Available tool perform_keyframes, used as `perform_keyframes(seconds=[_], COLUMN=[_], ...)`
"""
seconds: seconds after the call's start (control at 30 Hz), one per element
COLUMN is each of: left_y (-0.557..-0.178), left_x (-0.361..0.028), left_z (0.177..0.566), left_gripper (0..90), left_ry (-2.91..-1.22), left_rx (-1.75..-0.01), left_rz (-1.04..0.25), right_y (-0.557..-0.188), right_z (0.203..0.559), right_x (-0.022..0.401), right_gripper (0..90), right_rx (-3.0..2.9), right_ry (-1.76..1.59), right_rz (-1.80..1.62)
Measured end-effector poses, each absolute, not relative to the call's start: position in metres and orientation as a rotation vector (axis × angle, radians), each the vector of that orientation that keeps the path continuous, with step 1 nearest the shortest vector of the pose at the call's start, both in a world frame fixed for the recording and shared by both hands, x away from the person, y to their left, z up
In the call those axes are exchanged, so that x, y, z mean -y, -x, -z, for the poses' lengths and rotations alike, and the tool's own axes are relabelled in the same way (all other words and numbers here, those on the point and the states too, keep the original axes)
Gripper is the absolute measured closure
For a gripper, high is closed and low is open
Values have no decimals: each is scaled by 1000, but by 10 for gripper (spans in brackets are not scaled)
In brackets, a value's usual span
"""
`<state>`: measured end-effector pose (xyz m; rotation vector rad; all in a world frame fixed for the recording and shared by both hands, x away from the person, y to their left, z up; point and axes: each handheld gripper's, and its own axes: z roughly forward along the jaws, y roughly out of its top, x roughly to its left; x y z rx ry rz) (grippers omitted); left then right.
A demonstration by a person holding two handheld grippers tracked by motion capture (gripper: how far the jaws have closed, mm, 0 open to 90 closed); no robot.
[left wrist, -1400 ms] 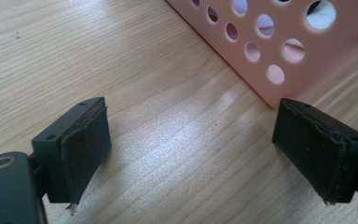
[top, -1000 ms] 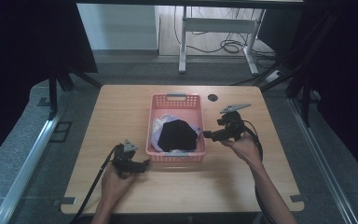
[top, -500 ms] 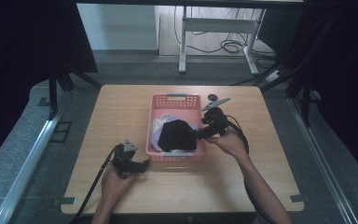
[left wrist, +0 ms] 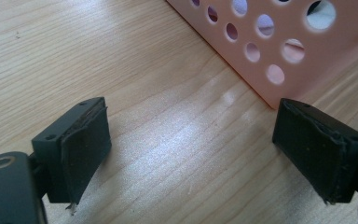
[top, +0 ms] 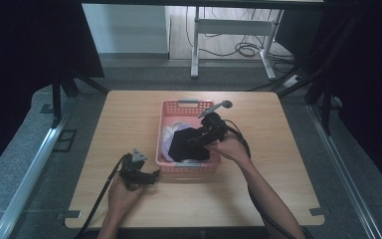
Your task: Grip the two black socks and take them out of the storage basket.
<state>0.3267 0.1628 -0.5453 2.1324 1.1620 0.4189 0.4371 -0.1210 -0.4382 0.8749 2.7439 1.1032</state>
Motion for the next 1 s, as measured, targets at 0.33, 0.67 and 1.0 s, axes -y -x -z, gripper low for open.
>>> perform_keyframes(seconds=[0.33,0.67,1.0], left_y=[-327,-327,-327], left_x=[-163,-163,-163], left_z=[545,545,545], left_gripper=[107,107,107], left_ry=[-2133,-2136,-2136], left_rx=[-1162,-1163,-1163], left_rz=[-420,-419,-419], right_y=[-450,-464,-461], right_z=[451,471,483], right_x=[88,68,56], right_gripper=[363,419,706], right_rx=[-2825,-2868,-2893], right_ry=[-821,-815,-760], right_rz=[-1004,-840,-607])
